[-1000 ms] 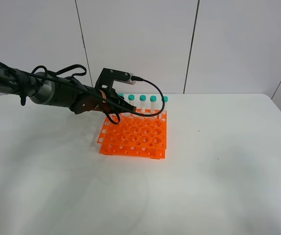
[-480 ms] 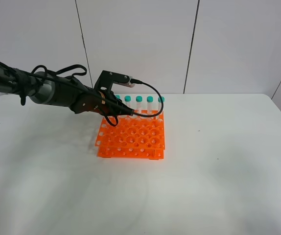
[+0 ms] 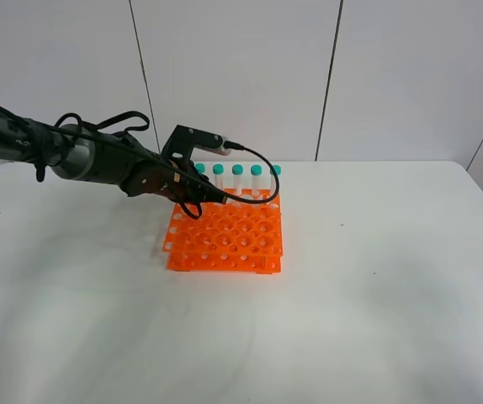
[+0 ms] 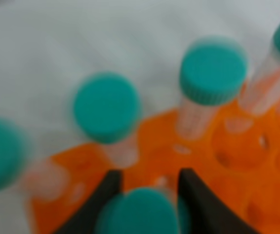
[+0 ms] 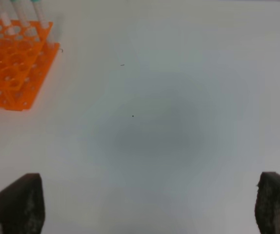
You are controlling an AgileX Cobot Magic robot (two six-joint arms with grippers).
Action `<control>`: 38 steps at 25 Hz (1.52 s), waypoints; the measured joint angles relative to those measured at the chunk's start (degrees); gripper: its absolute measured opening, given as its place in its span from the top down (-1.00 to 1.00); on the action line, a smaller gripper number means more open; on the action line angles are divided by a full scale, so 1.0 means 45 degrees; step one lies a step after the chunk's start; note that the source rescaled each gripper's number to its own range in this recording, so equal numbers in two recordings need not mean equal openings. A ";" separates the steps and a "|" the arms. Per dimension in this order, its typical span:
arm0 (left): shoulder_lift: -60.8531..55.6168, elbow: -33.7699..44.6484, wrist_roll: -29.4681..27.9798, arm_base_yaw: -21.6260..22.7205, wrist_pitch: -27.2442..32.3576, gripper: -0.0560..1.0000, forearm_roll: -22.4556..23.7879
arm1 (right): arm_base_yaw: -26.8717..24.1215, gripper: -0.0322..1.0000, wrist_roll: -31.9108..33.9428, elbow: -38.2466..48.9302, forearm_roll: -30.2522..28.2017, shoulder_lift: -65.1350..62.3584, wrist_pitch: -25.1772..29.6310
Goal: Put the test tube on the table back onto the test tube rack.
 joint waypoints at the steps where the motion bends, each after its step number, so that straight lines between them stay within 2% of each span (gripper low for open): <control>1: 0.0027 0.0000 0.0058 0.0000 0.0001 0.43 0.0049 | 0.0000 -1.00 0.0000 0.0000 0.0000 0.0000 0.0000; 3: 0.0027 0.0000 0.0058 0.0000 0.0001 0.03 0.0049 | 0.0000 -1.00 0.0000 0.0000 0.0000 -0.0003 0.0000; 5: 0.0054 0.0000 0.0058 0.0000 0.0001 -0.15 0.0049 | 0.0000 -1.00 0.0000 0.0000 0.0000 -0.0003 0.0000; 7: 0.0054 0.0000 0.0058 0.0000 0.0001 -0.23 0.0049 | 0.0000 -1.00 0.0000 0.0000 0.0000 -0.0003 0.0000; 27: -0.0907 0.0015 0.0058 0.0000 0.0429 -0.28 -0.0186 | 0.0000 -1.00 0.0000 0.0000 0.0000 -0.0003 0.0000; 38: -0.2282 0.0015 0.0058 0.0000 0.1486 -0.28 -0.0226 | 0.0000 -1.00 0.0000 0.0000 0.0000 -0.0003 0.0000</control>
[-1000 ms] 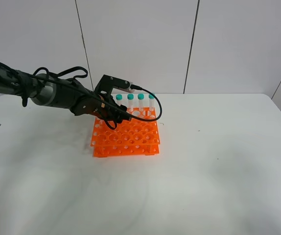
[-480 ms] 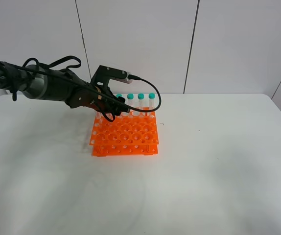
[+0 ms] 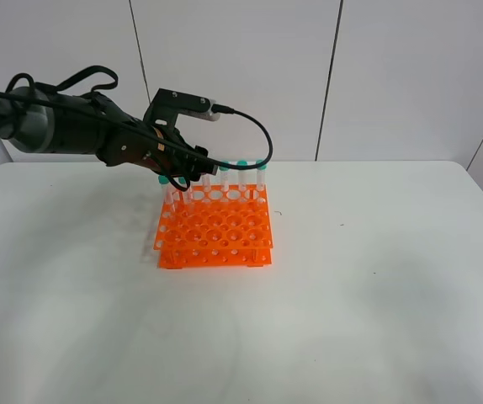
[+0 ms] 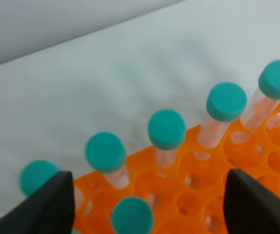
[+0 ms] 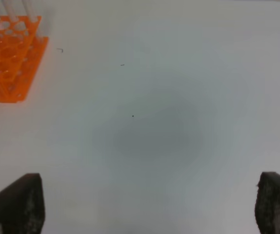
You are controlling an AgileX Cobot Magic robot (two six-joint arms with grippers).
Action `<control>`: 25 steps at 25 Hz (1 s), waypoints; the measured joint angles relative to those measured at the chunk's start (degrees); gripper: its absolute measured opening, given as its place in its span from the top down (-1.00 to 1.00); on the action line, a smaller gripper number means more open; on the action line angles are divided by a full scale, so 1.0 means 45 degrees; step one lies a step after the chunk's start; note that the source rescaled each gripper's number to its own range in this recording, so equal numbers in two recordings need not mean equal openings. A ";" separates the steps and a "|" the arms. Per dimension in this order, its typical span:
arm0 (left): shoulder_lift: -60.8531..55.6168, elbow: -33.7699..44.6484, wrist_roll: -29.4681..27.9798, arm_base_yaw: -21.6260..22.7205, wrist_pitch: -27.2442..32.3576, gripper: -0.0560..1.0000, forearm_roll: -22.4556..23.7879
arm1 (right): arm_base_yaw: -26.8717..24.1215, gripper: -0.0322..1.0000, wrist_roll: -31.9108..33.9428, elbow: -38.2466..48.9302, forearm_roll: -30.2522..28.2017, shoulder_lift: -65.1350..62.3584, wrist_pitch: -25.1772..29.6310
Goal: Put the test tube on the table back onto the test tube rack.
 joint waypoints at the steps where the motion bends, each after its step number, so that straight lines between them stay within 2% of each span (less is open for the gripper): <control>1: -0.0197 0.0004 0.0013 0.0000 0.0207 -0.28 -0.0026 | 0.0000 -1.00 0.0000 0.0000 0.0000 0.0000 0.0000; 4: -0.0882 0.0004 0.0727 0.0000 0.0868 -0.28 -0.0489 | 0.0000 -1.00 0.0000 0.0000 0.0000 0.0000 0.0000; 6: -0.1392 0.0004 0.2219 0.0062 0.1287 -0.28 -0.1517 | 0.0000 -1.00 0.0000 0.0000 0.0000 0.0000 0.0000; 7: -0.1611 0.0004 0.3259 0.0134 0.1462 -0.28 -0.2209 | 0.0000 -1.00 0.0000 0.0000 0.0000 0.0000 0.0000; 12: -0.2992 0.0506 0.8709 0.1123 0.2647 -0.28 -0.7200 | 0.0000 -1.00 0.0000 0.0000 0.0000 0.0000 0.0000; 14: -0.3655 0.1050 1.0315 0.1685 0.2889 -0.28 -0.8731 | 0.0000 -1.00 0.0000 0.0000 0.0000 0.0000 0.0000; 16: -0.4484 0.1823 1.1226 0.2427 0.2967 -0.28 -0.9755 | 0.0000 -1.00 0.0000 0.0000 0.0000 0.0000 0.0000; 18: -0.5277 0.2644 1.1746 0.3159 0.2967 -0.28 -1.0329 | 0.0000 -1.00 0.0000 0.0000 0.0000 0.0000 0.0000; 21: -0.6313 0.3974 1.2051 0.4287 0.2800 -0.28 -1.0529 | 0.0000 -1.00 0.0000 0.0000 0.0000 0.0000 0.0000; 25: -0.7197 0.5295 1.2780 0.5280 0.2598 -0.28 -1.1097 | 0.0000 -1.00 0.0000 0.0000 0.0000 0.0000 0.0000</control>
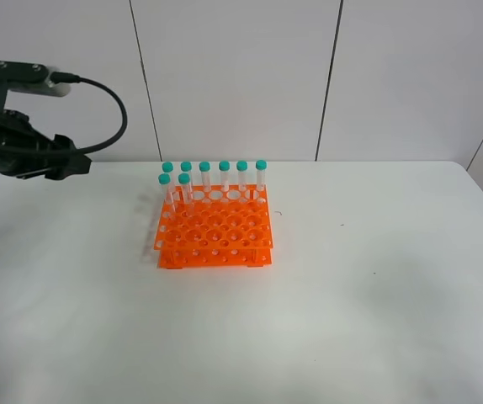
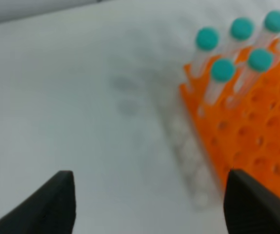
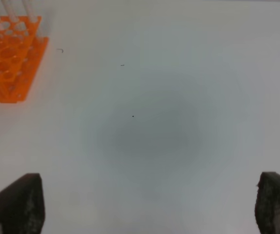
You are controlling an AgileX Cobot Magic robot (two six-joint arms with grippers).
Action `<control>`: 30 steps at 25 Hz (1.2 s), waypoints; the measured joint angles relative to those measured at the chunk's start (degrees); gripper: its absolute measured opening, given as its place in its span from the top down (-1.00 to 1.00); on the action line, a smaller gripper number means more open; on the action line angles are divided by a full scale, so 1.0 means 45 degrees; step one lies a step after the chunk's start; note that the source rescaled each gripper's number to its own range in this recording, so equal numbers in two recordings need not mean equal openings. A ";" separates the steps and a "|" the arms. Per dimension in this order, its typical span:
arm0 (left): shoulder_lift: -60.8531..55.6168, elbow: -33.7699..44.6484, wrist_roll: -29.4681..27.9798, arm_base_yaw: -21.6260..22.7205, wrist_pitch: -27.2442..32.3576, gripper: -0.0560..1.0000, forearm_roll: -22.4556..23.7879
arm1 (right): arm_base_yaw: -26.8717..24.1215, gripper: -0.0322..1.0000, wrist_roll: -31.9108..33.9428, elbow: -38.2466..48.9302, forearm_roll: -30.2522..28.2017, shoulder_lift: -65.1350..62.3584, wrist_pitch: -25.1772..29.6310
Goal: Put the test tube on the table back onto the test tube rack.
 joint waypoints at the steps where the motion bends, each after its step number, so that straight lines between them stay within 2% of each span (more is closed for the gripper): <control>1: -0.0122 0.0294 0.0181 0.0193 -0.0012 -0.28 -0.0203 | 0.0000 -1.00 0.0000 0.0000 0.0000 0.0000 0.0000; 3: -0.0167 0.0683 0.0368 0.0392 0.0173 -0.28 -0.0432 | 0.0000 -1.00 0.0000 0.0000 0.0000 0.0000 0.0000; 8: -0.0235 0.0806 0.0368 0.0446 0.3093 -0.28 -0.0250 | 0.0000 -1.00 0.0000 0.0000 0.0000 0.0000 0.0000; 12: -0.0550 0.0672 0.0119 0.0446 0.6324 -0.28 0.1392 | 0.0000 -1.00 0.0000 0.0000 0.0000 0.0000 0.0000; 16: -0.0647 0.0560 -0.0945 0.0446 0.9824 -0.28 0.3273 | 0.0000 -1.00 0.0000 0.0000 0.0000 0.0000 0.0000; 17: -0.0678 0.0560 -0.1407 0.0446 1.0220 -0.28 0.3833 | 0.0000 -1.00 0.0000 0.0000 0.0000 0.0000 0.0000; 21: -0.0921 0.0518 -0.4180 0.0446 1.0562 -0.28 0.6096 | 0.0000 -1.00 0.0000 0.0000 0.0000 0.0000 0.0000; 24: -0.1123 0.0507 -0.5683 0.0446 1.0604 -0.28 0.7146 | 0.0000 -1.00 0.0000 0.0000 0.0000 0.0000 0.0000; 27: -0.1194 0.0507 -0.6290 0.0446 1.0604 -0.28 0.6332 | 0.0000 -1.00 0.0000 0.0000 0.0000 0.0000 0.0000; 30: -0.1346 0.0507 -0.5866 0.0428 1.0604 -0.28 0.5150 | 0.0000 -1.00 0.0000 0.0000 0.0000 0.0000 0.0000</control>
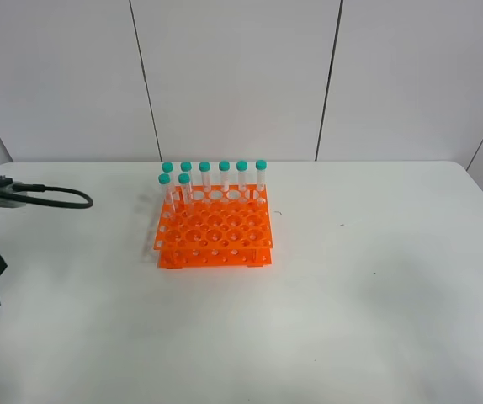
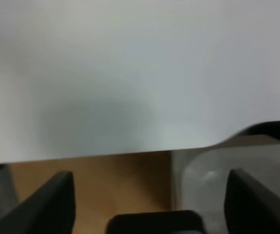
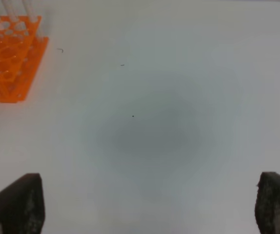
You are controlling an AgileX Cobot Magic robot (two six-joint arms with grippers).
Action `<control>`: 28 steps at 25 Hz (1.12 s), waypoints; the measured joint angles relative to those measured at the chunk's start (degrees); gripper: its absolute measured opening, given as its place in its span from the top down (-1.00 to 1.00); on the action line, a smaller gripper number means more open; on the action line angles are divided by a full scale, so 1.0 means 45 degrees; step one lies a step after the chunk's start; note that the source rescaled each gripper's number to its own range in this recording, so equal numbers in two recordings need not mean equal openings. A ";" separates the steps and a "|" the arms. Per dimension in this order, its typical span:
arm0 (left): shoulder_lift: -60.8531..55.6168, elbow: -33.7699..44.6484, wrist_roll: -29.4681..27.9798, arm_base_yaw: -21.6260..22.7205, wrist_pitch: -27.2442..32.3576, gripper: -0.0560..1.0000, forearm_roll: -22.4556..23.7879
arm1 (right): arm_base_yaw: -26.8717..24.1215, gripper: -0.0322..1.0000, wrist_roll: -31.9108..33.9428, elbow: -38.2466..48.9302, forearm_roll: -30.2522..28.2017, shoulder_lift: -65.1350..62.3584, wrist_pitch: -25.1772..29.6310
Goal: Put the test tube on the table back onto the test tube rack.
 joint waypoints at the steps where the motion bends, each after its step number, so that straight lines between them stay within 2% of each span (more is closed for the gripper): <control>1: -0.0154 0.0000 0.0354 -0.0029 0.0000 -0.28 -0.0167 | 0.0000 -1.00 0.0000 0.0000 0.0000 0.0000 0.0000; 4: -0.0795 0.0000 0.0766 -0.0042 0.0000 -0.28 -0.0321 | 0.0000 -1.00 0.0000 0.0000 0.0000 0.0000 0.0000; 11: -0.3339 0.0063 0.0435 -0.0089 0.0010 -0.28 -0.0372 | 0.0000 -1.00 0.0000 0.0000 0.0000 0.0000 0.0000; 28: -1.1089 0.2086 0.0347 -0.0089 0.0102 -0.28 -0.0397 | 0.0000 -1.00 0.0000 0.0000 0.0000 0.0000 0.0000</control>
